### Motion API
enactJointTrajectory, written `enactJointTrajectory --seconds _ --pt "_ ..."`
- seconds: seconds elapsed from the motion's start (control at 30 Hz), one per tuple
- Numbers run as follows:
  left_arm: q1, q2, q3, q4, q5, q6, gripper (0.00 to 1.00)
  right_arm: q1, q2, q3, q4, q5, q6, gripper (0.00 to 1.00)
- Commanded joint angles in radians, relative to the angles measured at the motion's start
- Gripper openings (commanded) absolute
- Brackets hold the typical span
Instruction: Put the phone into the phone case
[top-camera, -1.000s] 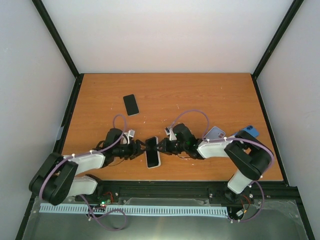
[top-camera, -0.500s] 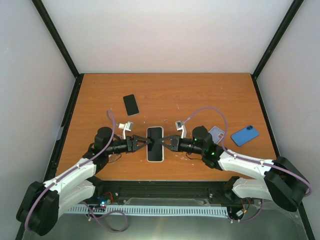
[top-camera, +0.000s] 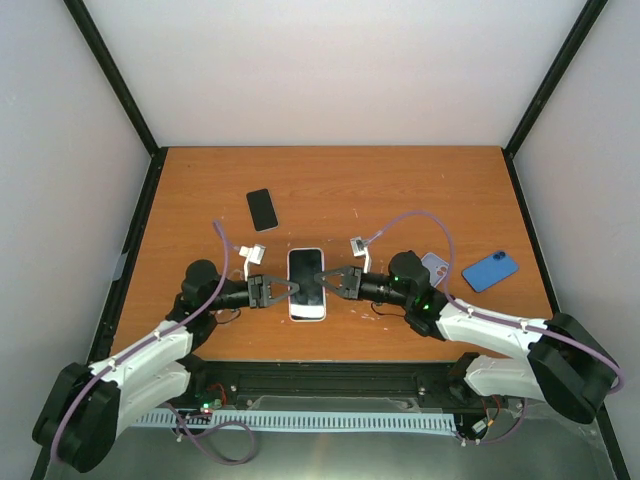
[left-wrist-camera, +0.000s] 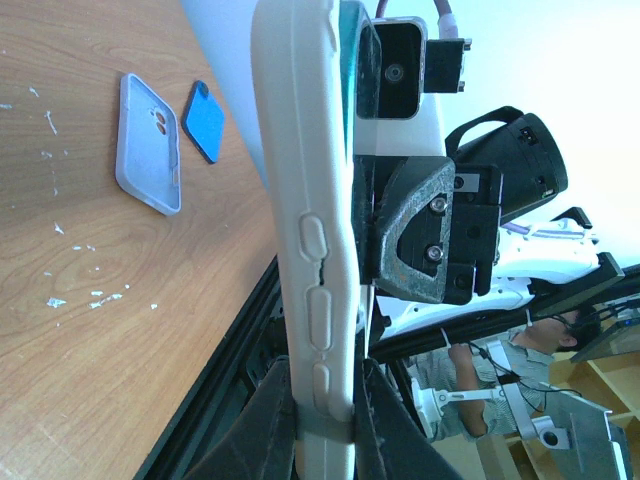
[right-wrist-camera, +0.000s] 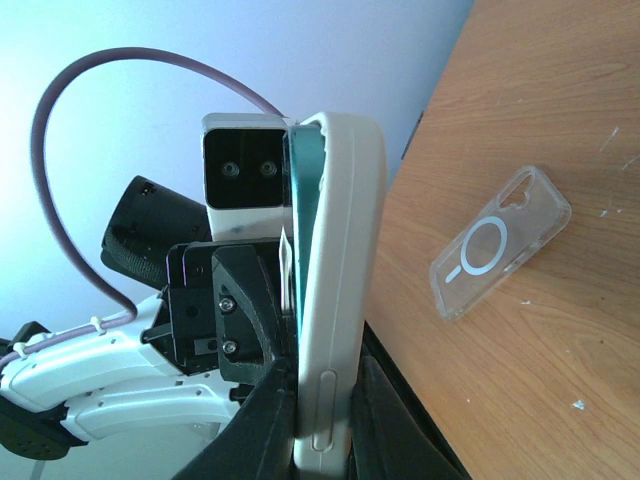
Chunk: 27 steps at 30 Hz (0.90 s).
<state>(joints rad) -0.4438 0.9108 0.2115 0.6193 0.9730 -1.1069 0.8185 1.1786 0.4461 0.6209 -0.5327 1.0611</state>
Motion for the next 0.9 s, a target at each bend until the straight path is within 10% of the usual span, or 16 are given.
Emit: enactJointTrajectory --seconds 0.0,0.37,0.67,0.87 --pt "-0.010 -0.020 0.035 -0.001 0.037 0.076 0.02 0.008 -0.037 0.024 0.021 -0.027 -0.043 0.17" --pt "-0.010 -0.047 0.178 -0.218 0.186 0.274 0.00 0.007 -0.178 0.141 -0.253 0.018 -0.109 0.45" --pt "-0.012 -0.063 0.217 -0.326 0.222 0.364 0.01 0.007 -0.201 0.178 -0.288 0.061 -0.097 0.26" --pt "-0.010 -0.083 0.259 -0.419 0.126 0.370 0.25 0.007 -0.225 0.151 -0.305 0.046 -0.153 0.03"
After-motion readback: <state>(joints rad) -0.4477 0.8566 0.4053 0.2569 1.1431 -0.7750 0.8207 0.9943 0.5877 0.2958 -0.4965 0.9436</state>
